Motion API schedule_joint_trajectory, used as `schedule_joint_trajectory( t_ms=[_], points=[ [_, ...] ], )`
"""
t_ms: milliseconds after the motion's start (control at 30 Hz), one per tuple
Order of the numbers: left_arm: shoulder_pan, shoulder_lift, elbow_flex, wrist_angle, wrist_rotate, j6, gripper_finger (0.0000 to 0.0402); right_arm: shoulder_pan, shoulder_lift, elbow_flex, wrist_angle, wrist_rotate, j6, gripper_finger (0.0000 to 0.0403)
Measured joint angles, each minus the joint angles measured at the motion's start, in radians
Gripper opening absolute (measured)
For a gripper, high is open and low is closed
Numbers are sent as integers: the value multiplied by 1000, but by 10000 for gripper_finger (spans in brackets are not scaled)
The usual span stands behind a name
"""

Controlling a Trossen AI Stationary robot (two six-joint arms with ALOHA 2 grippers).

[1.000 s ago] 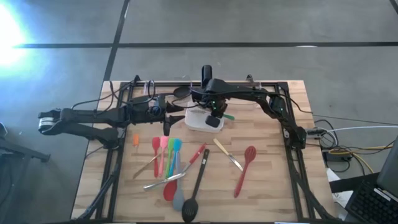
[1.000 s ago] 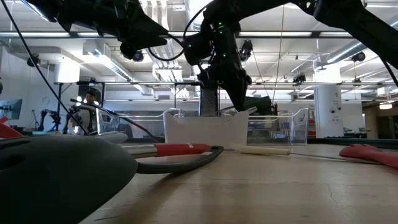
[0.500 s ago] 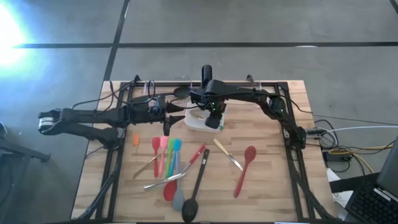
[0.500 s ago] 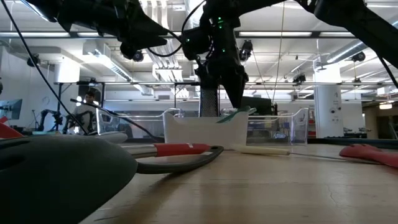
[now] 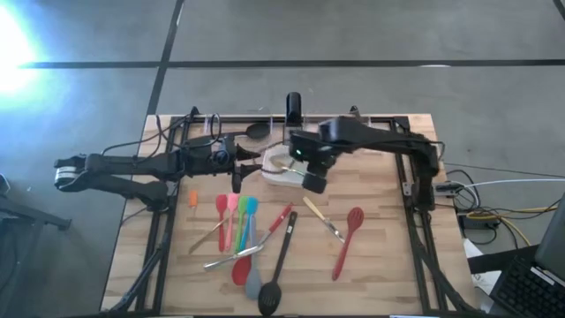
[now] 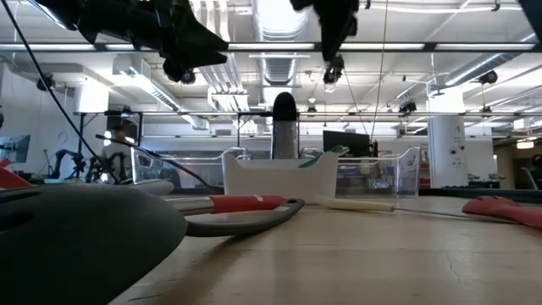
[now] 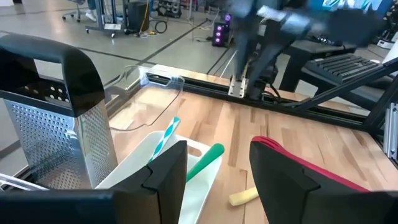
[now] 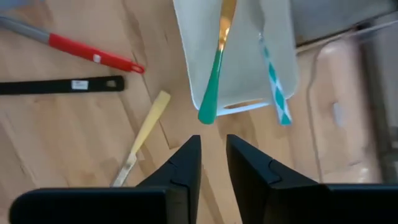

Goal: Pick & Place Kitchen Items
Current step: Put the orange spatula into the right transparent bin

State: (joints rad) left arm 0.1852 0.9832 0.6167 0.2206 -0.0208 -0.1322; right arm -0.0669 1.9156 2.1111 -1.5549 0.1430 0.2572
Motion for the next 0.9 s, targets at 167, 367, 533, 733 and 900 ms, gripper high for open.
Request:
schedule_joint_trajectory(
  t_ms=[167,367,533,733,900],
  points=[
    [0,-1,0,0,0,0,179,114,-120,-58,22,189,91,48],
    [0,-6,0,-3,2,-4,179,244,-256,-196,35,332,229,33],
    [0,-6,0,-52,10,-70,179,338,-363,-368,93,403,344,27],
    [-3,-20,94,-457,60,-139,179,397,-456,-586,210,407,394,27],
    [-37,-11,238,-927,-87,-293,179,396,-506,-731,297,407,396,27]
  ],
)
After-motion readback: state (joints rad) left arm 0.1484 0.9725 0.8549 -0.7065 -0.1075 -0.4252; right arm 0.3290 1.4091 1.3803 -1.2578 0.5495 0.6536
